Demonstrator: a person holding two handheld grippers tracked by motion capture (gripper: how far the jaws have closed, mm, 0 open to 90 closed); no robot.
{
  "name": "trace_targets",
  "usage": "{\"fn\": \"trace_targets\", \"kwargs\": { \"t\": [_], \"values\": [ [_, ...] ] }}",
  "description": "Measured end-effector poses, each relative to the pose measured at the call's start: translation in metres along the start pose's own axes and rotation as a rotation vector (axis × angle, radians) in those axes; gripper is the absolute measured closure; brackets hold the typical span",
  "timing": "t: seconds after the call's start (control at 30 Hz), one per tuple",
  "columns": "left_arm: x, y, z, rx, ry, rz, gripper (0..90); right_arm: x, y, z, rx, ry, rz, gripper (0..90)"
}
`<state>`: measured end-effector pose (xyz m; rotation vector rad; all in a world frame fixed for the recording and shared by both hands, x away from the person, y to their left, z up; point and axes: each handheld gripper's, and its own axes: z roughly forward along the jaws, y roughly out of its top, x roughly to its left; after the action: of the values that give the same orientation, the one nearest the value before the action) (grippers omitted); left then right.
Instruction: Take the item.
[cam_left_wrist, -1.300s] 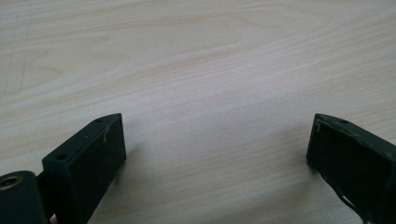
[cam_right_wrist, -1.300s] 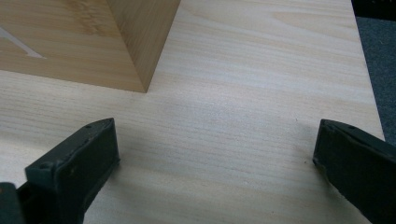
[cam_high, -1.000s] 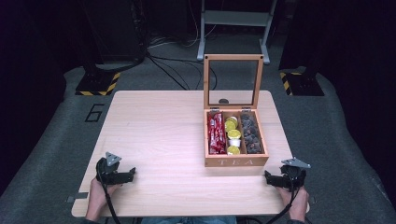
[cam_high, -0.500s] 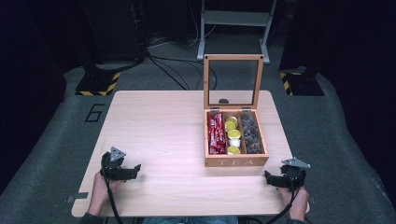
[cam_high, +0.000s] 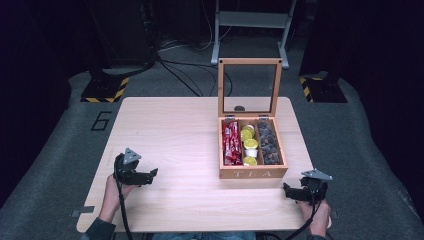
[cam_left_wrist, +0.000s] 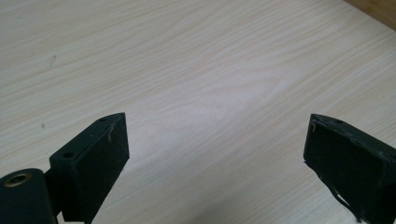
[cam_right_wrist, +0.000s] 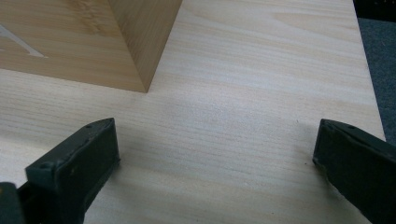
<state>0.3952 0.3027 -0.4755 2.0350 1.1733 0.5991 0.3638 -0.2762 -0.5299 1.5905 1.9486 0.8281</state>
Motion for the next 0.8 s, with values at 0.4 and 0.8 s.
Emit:
{"fn": "trace_targets", "kwargs": {
  "t": [0.4, 0.8],
  "values": [
    [-0.011, 0.030, 0.007, -0.009, -0.044, 0.044, 7.6, 0.000, 0.000, 0.000, -0.002, 0.000, -0.001, 0.0],
    [-0.028, 0.063, 0.018, -0.025, -0.089, 0.098, 8.4, 0.000, 0.000, 0.000, -0.004, -0.001, -0.004, 0.0]
  ]
}}
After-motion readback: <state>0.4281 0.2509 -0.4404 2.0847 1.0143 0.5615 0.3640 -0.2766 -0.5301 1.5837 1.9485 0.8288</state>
